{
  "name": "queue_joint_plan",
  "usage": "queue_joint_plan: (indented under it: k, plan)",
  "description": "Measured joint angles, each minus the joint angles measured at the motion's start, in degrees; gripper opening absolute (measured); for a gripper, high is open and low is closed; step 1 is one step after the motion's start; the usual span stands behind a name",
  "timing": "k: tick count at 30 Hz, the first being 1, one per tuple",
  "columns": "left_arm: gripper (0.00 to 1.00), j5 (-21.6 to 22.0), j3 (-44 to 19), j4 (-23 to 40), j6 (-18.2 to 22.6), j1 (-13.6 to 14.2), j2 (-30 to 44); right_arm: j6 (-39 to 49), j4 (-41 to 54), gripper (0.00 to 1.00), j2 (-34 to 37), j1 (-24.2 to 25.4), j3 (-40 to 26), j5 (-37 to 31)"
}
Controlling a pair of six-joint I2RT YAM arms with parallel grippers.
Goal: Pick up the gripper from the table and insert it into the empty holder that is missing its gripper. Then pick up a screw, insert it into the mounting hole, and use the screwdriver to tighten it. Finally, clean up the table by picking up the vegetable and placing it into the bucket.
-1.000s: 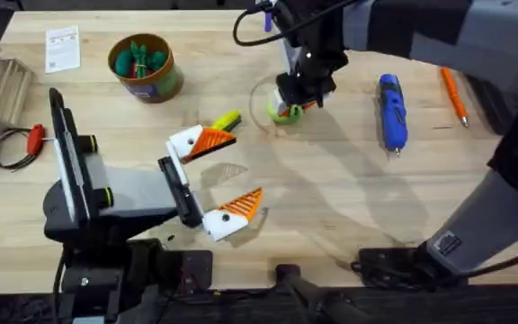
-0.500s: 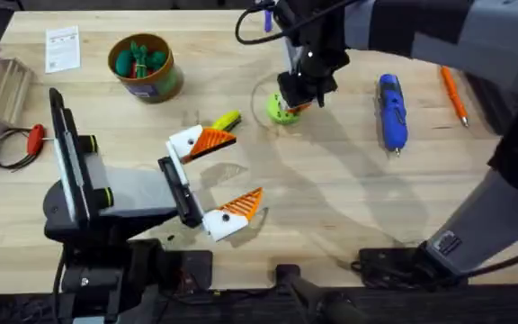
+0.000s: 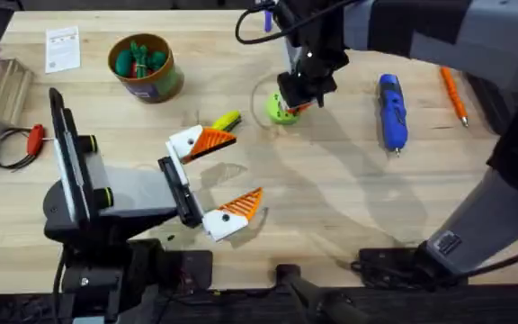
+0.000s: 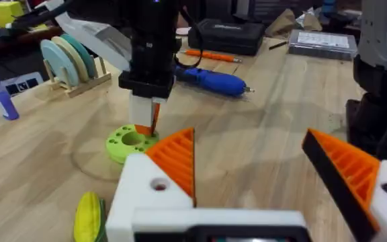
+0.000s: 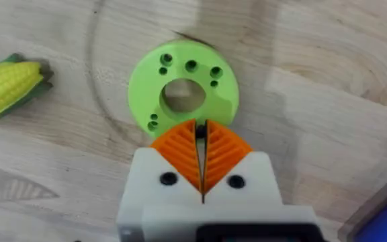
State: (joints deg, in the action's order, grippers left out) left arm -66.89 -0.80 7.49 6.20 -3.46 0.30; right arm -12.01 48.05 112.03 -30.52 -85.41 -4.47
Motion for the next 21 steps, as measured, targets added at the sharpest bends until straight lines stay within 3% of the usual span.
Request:
queue_joint_plan:
  k: [8, 21]
  plan:
    - [0.985, 0.0, 0.0, 0.0, 0.0, 0.0, 0.0, 0.1, 6.7, 0.006, -1.0, 0.0, -6.1, 0.0]
    - [0.985, 0.0, 0.0, 0.0, 0.0, 0.0, 0.0, 4.1, 27.9, 0.006, -5.9, -2.0, -32.0, -0.2]
